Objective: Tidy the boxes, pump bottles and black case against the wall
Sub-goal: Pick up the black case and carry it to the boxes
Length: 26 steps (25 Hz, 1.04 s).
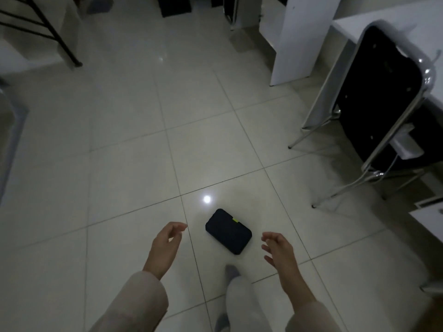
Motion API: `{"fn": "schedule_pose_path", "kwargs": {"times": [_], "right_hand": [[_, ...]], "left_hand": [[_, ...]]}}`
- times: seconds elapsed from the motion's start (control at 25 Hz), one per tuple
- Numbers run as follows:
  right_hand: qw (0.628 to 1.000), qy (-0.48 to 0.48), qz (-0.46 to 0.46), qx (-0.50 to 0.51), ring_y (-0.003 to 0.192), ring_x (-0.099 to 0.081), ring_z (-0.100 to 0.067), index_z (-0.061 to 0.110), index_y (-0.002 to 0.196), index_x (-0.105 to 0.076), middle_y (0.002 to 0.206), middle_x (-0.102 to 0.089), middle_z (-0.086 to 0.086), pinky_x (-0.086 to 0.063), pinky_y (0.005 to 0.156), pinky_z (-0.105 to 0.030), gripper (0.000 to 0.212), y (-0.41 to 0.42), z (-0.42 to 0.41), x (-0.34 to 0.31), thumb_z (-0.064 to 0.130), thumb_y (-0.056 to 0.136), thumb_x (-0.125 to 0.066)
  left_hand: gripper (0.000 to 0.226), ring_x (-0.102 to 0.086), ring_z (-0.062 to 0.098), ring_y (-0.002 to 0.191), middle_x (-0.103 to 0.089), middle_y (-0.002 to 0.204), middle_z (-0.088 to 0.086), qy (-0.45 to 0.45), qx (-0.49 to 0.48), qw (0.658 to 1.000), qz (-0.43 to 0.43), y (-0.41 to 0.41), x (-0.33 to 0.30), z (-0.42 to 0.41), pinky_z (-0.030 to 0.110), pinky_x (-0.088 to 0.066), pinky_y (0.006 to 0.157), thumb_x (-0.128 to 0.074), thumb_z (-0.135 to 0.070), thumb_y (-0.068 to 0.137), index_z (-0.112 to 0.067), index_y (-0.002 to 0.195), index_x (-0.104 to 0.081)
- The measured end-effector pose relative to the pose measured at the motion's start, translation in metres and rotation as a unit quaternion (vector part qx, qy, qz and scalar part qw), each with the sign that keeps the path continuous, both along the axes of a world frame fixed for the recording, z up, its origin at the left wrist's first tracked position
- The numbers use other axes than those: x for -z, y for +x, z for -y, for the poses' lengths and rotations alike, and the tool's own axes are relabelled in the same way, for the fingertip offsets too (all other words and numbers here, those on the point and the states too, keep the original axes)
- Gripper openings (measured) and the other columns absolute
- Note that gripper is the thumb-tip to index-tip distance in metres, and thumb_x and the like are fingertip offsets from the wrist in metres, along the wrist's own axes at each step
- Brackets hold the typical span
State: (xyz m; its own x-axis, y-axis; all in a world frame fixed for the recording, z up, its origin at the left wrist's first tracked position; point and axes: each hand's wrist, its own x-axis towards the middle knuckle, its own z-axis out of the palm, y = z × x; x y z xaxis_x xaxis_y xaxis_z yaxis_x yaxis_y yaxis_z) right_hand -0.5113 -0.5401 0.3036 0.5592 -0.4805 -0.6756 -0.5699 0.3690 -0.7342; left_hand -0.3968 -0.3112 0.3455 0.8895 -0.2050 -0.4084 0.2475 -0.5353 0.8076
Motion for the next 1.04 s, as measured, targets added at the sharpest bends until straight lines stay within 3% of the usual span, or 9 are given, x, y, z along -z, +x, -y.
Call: {"fn": "schedule_pose_path", "kwargs": {"times": [0.12, 0.28, 0.36, 0.44, 0.68, 0.76, 0.92, 1.04], "right_hand": [[0.999, 0.005, -0.022, 0.03, 0.093, -0.055, -0.02, 0.02, 0.089, -0.06, 0.101, -0.06, -0.005, -0.044, 0.069, -0.025, 0.024, 0.033, 0.011, 0.042, 0.004, 0.091, -0.042], [0.997, -0.001, -0.051, 0.066, 0.092, -0.054, -0.021, 0.02, 0.089, -0.058, 0.098, -0.058, -0.006, -0.043, 0.068, -0.026, 0.023, 0.065, 0.017, 0.113, 0.003, 0.091, -0.042], [0.993, -0.006, -0.074, 0.087, 0.097, -0.054, -0.025, 0.017, 0.095, -0.058, 0.103, -0.058, -0.01, -0.044, 0.074, -0.03, 0.02, 0.081, 0.017, 0.163, 0.003, 0.091, -0.044], [0.988, -0.007, -0.106, 0.113, 0.097, -0.054, -0.026, 0.014, 0.105, -0.055, 0.109, -0.057, -0.013, -0.043, 0.079, -0.032, 0.021, 0.093, 0.015, 0.213, 0.003, 0.09, -0.046], [0.981, -0.004, -0.151, 0.125, 0.08, -0.049, -0.014, 0.013, 0.12, -0.044, 0.109, -0.048, -0.01, -0.04, 0.061, -0.021, 0.032, 0.117, 0.002, 0.373, 0.004, 0.09, -0.049], [0.978, -0.007, -0.175, 0.111, 0.087, -0.049, -0.017, 0.009, 0.128, -0.039, 0.114, -0.047, -0.013, -0.042, 0.066, -0.022, 0.039, 0.119, -0.003, 0.422, 0.005, 0.09, -0.05], [0.973, -0.022, -0.206, 0.105, 0.102, -0.045, -0.024, 0.005, 0.133, -0.031, 0.129, -0.042, -0.021, -0.041, 0.083, -0.033, 0.05, 0.119, -0.005, 0.503, 0.011, 0.09, -0.055], [0.97, -0.017, -0.214, 0.113, 0.117, -0.046, -0.033, 0.007, 0.136, -0.027, 0.137, -0.039, -0.021, -0.044, 0.097, -0.044, 0.06, 0.114, -0.006, 0.545, 0.021, 0.088, -0.059]], "left_hand": [[0.024, -0.052, 0.014, 0.104, -0.061, 0.107, 0.0, 0.021, 0.008, 0.999, -0.028, 0.043, 0.039, 0.021, 0.022, -0.034, 0.088, -0.042, -0.004, 0.093, -0.014, 0.102, -0.062], [0.024, -0.054, 0.006, 0.095, -0.061, 0.104, -0.001, 0.028, 0.043, 0.997, -0.056, 0.085, 0.106, 0.047, 0.021, -0.033, 0.089, -0.043, -0.003, 0.093, -0.019, 0.098, -0.06], [0.027, -0.052, 0.003, 0.094, -0.06, 0.103, -0.002, 0.032, 0.068, 0.994, -0.077, 0.106, 0.155, 0.055, 0.02, -0.033, 0.089, -0.043, -0.003, 0.093, -0.025, 0.094, -0.059], [0.027, -0.053, 0.009, 0.096, -0.059, 0.103, -0.001, 0.042, 0.1, 0.99, -0.095, 0.124, 0.206, 0.062, 0.02, -0.033, 0.089, -0.043, -0.003, 0.093, -0.026, 0.094, -0.058], [0.02, -0.049, 0.017, 0.102, -0.055, 0.106, 0.003, 0.076, 0.184, 0.976, -0.088, 0.163, 0.375, 0.074, 0.021, -0.034, 0.091, -0.042, -0.004, 0.094, -0.018, 0.103, -0.052], [0.019, -0.047, 0.016, 0.104, -0.052, 0.11, 0.004, 0.097, 0.202, 0.971, -0.085, 0.168, 0.432, 0.074, 0.025, -0.036, 0.097, -0.043, -0.006, 0.094, -0.018, 0.108, -0.049], [0.054, -0.041, 0.026, 0.124, -0.04, 0.137, 0.015, 0.17, 0.205, 0.959, -0.098, 0.179, 0.532, 0.08, 0.036, -0.032, 0.11, -0.055, -0.021, 0.09, -0.004, 0.136, -0.033], [0.087, -0.035, 0.033, 0.133, -0.03, 0.147, 0.02, 0.202, 0.21, 0.946, -0.145, 0.186, 0.581, 0.088, 0.038, -0.033, 0.11, -0.068, -0.033, 0.079, 0.002, 0.142, -0.02]]}}
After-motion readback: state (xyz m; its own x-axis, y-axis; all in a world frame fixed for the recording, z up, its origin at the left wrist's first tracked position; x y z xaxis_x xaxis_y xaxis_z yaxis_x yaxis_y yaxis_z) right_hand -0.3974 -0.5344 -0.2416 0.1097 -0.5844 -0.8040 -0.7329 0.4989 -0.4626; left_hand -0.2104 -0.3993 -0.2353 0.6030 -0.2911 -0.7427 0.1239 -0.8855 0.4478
